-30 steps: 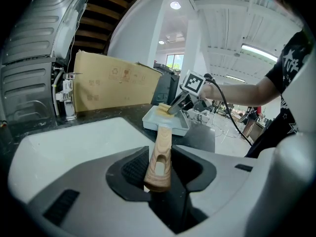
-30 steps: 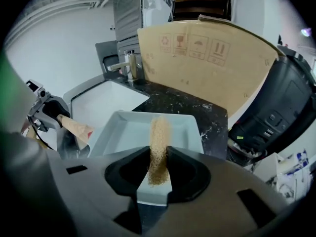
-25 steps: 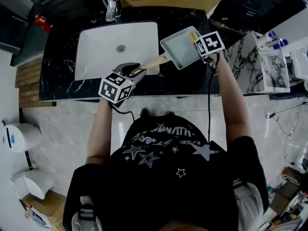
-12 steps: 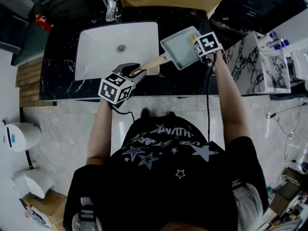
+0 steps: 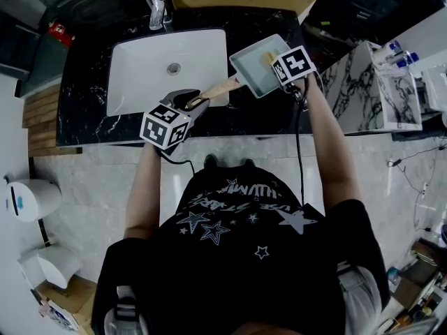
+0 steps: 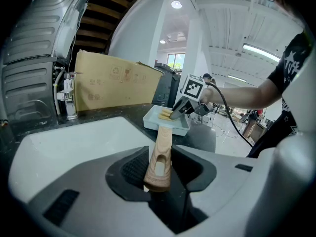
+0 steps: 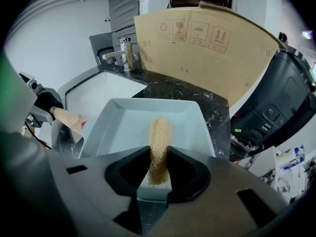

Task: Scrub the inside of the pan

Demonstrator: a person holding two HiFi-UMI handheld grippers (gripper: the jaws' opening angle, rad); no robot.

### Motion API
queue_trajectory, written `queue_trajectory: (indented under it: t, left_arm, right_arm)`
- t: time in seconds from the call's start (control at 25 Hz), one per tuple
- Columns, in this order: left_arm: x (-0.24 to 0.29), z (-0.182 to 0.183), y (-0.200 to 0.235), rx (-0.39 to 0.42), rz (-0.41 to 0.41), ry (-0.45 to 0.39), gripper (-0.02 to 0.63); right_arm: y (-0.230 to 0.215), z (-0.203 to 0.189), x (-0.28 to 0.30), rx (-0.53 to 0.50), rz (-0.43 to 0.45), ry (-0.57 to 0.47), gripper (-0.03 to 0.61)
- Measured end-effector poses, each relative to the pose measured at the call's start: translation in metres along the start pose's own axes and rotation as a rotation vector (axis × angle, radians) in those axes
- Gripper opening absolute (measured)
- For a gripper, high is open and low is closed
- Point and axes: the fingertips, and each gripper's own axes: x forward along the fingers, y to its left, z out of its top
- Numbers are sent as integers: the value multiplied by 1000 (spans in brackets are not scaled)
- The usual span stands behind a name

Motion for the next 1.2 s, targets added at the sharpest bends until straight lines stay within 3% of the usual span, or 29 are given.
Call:
queue_trajectory:
  t: [0.72, 1.2]
  left_arm:
    - [-1, 0, 0, 1, 24, 6, 150]
    - [-2, -2, -1, 3, 29, 2, 150]
  right_arm:
    - [90, 1, -5, -96, 228, 33, 109]
    - [95, 1, -6, -89, 238, 18, 109]
